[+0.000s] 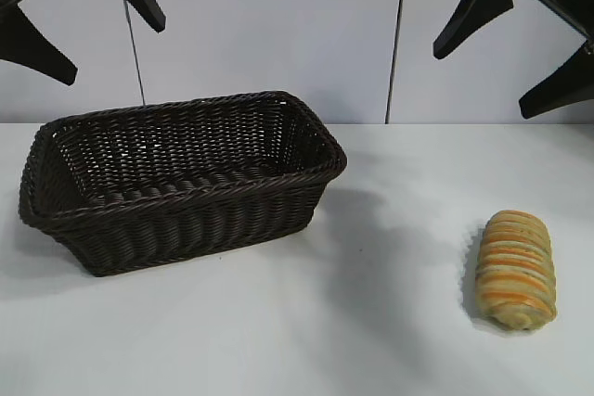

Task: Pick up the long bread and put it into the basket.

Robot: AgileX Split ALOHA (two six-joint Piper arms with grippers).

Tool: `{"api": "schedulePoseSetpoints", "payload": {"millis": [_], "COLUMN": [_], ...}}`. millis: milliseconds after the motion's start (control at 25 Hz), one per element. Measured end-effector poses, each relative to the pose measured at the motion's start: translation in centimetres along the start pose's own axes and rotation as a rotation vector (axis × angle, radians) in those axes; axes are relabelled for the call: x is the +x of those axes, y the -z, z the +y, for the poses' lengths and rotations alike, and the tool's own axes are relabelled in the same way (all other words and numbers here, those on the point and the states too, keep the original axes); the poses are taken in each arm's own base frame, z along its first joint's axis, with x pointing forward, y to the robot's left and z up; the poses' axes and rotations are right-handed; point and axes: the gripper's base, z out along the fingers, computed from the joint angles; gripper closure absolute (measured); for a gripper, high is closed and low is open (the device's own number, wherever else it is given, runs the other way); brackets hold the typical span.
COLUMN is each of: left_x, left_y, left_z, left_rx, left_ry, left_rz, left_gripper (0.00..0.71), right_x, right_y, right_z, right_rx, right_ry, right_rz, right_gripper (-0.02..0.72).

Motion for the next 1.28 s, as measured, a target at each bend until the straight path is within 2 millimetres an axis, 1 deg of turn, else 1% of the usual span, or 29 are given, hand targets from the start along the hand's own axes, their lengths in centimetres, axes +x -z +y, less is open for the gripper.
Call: {"api": "schedulePoseSetpoints", "payload": {"millis": [960, 1280], "left_x": [-0.01, -0.57], "left_y": [0.00, 0.02], "left_z": [0.00, 0.03], "left_rx": [0.000, -0.003], "left_ry": [0.000, -0.001], "left_rz": [-0.001, -0.063], "left_gripper": [0.015, 0.015], "right_x": [0.00, 0.00], "right_y": [0.00, 0.00], "right_z": [0.01, 0.01], "right_rx": [-0.001, -0.001], "right_ry": [-0.001, -0.001], "right_rz": [0.000, 0.000], "right_gripper": [0.008, 0.008]}}
